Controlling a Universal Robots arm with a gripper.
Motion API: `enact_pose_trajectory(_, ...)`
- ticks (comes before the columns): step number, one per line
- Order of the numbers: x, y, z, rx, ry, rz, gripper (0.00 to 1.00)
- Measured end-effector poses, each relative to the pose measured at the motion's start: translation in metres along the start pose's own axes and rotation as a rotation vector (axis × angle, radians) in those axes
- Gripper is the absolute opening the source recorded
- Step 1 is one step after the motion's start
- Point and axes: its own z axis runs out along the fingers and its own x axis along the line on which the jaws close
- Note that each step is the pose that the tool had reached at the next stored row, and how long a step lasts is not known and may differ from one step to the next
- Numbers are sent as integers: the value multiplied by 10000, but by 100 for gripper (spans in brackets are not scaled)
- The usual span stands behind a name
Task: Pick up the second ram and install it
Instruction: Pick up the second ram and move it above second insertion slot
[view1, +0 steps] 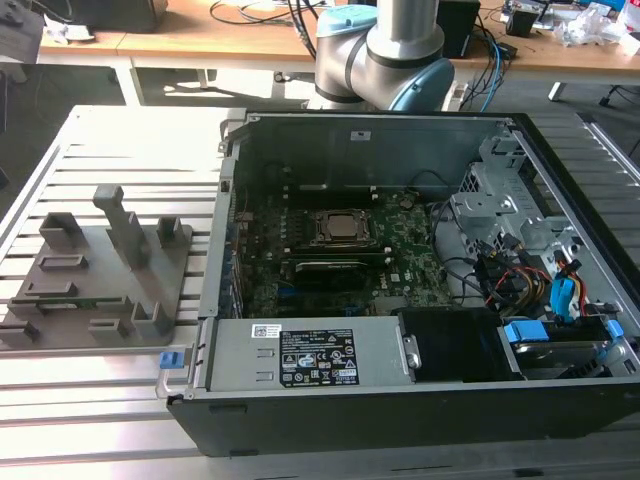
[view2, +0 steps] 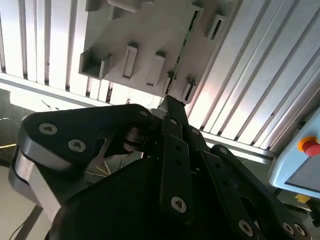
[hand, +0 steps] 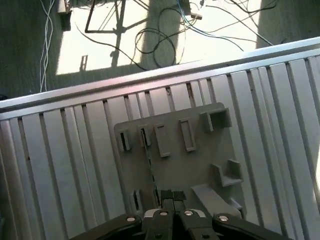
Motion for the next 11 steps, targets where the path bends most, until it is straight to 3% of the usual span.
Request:
enact_pose_trajectory(4,0,0,0,-21,40,-919,11)
enact_pose_trajectory(11,-1,1,0,-43,82,-1886,11)
